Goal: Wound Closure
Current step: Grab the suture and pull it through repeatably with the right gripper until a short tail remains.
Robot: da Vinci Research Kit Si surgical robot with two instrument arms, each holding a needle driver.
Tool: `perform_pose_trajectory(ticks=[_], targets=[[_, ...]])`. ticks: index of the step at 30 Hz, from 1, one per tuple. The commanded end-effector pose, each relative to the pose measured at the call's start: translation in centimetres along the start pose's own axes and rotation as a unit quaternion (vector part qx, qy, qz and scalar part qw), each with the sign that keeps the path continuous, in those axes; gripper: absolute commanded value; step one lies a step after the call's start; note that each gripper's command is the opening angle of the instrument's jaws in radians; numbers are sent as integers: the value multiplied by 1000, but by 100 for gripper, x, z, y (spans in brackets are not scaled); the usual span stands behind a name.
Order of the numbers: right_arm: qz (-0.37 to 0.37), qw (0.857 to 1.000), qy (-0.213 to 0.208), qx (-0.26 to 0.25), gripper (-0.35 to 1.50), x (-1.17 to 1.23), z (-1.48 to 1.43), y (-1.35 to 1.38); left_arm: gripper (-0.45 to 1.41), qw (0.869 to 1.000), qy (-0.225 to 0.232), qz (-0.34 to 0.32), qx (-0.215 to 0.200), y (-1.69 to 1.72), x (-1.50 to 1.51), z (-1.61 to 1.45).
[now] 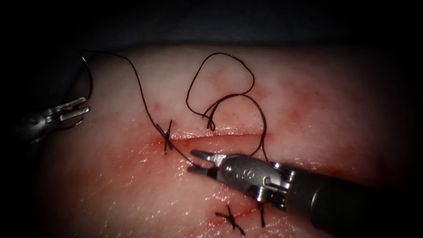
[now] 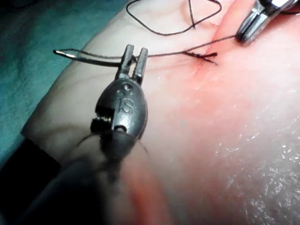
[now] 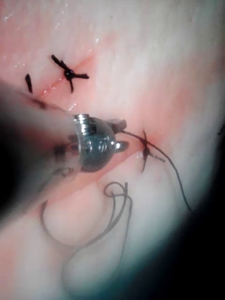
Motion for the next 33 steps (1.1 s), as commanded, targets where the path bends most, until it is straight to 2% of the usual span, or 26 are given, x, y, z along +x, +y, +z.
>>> perform_pose_trajectory(ticks=[1, 6, 8, 12, 16, 20, 22, 23, 24, 25, 26, 27, 29, 32, 33], targets=[[0, 1000, -2, -4, -35, 10, 3, -1, -45, 1000, 2, 0, 1, -3, -4, 12], [8, 1000, -2, -5, -35, 20, -19, -28, -45, 1000, 5, -2, -1, -8, -15, 21], [5, 1000, 4, 3, -35, 23, -26, -46, -45, 1000, 5, -3, -2, -10, -18, 22], [8, 999, 7, 37, -35, 25, -39, -100, -45, 1000, 5, -3, -2, -13, -19, 21], [13, 998, 9, 56, -35, 27, -45, -136, -45, 1000, 5, -3, -2, -13, -20, 21], [17, 997, 14, 78, -35, 29, -45, -165, -45, 1000, 3, -3, 0, -14, -21, 22], [11, 996, 16, 87, -35, 32, -44, -173, -45, 1000, -2, -3, 4, -14, -21, 21], [1, 995, 33, 93, -35, 38, -44, -172, -45, 1000, -2, -3, 3, -14, -21, 21], [-13, 995, 44, 90, -20, 41, -45, -168, -45, 1000, -2, -3, 3, -14, -21, 20], [-14, 994, 57, 87, 32, 44, -46, -164, -45, 1000, -2, -3, 3, -14, -21, 19], [-24, 994, 71, 82, 76, 47, -48, -159, -45, 1000, -3, -3, 4, -15, -21, 19], [-43, 992, 89, 74, 108, 51, -50, -151, -45, 1000, -3, -3, 3, -15, -22, 18], [-62, 989, 113, 66, 123, 57, -56, -137, -45, 1000, -3, -3, 3, -16, -22, 17], [-98, 984, 138, 57, 131, 65, -71, -111, -45, 1000, -4, -3, 3, -17, -22, 15], [-115, 981, 145, 57, 135, 69, -81, -93, -45, 1000, -5, -3, 4, -17, -22, 15]])
